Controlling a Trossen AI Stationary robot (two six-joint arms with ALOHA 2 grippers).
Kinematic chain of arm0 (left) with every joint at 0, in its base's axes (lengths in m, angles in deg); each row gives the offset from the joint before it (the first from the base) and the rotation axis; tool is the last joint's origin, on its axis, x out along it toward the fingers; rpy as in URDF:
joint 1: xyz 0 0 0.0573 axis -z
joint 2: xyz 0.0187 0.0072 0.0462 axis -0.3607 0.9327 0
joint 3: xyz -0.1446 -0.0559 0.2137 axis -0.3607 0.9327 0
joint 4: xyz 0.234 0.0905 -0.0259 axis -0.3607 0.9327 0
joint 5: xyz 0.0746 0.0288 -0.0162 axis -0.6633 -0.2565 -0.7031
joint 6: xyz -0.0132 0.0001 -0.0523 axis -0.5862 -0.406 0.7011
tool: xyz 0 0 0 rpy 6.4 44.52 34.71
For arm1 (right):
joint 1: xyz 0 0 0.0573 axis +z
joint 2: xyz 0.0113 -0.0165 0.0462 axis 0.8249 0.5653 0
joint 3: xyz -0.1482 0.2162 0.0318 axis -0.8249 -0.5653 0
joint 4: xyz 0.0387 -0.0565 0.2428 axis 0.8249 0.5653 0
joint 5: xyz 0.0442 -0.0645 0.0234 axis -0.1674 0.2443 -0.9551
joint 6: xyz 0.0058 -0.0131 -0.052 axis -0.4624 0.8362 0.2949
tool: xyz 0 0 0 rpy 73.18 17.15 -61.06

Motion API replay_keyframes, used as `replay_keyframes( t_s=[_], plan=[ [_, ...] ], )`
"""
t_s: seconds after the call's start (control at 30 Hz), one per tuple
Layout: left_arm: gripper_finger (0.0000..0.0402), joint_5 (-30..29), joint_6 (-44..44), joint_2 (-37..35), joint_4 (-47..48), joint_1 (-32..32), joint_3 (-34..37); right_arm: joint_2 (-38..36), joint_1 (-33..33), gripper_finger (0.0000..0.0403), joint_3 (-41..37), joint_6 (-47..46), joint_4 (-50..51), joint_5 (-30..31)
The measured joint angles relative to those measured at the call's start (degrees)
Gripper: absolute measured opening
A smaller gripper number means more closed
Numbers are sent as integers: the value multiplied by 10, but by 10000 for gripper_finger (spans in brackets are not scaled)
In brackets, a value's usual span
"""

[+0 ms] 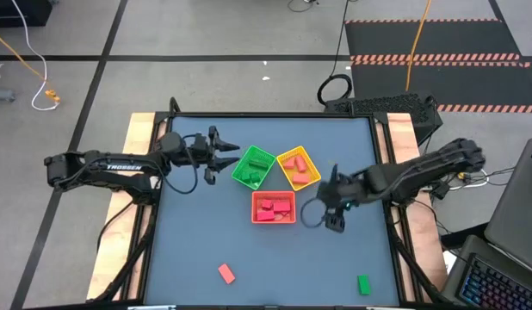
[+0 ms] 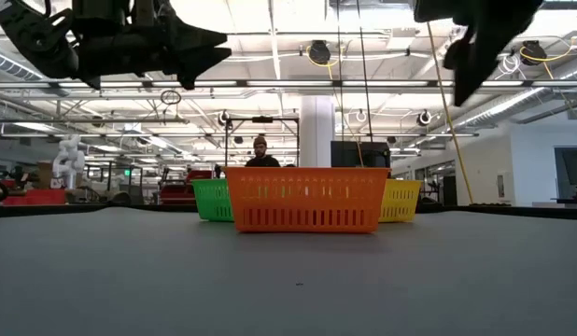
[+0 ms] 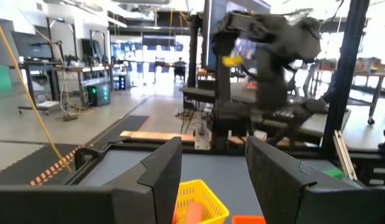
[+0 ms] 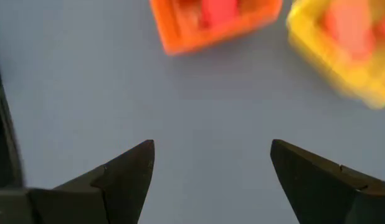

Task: Sort & place blocks by color
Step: Put the green block into the green bin

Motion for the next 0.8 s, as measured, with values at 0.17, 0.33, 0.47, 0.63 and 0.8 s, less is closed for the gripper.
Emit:
replay_keyframes(
  t_s=[0.17, 0.33, 0.47, 0.63, 0.8],
  plan=[
    [179, -5, 25, -18, -3, -15, 0, 106, 37, 313, 88, -219, 137, -110],
    [179, -8, 38, -44, -4, -26, 0, 162, 90, 313, 93, -464, 161, -262],
    [179, -8, 23, -71, -4, -34, 0, 189, 136, 313, 85, -595, 104, -314],
    [179, -8, 16, -113, -4, -50, 0, 212, 188, 313, 81, -749, 21, -283],
    [179, -8, 1, -152, -3, -64, 0, 223, 259, 313, 81, -912, -15, -256]
  ],
)
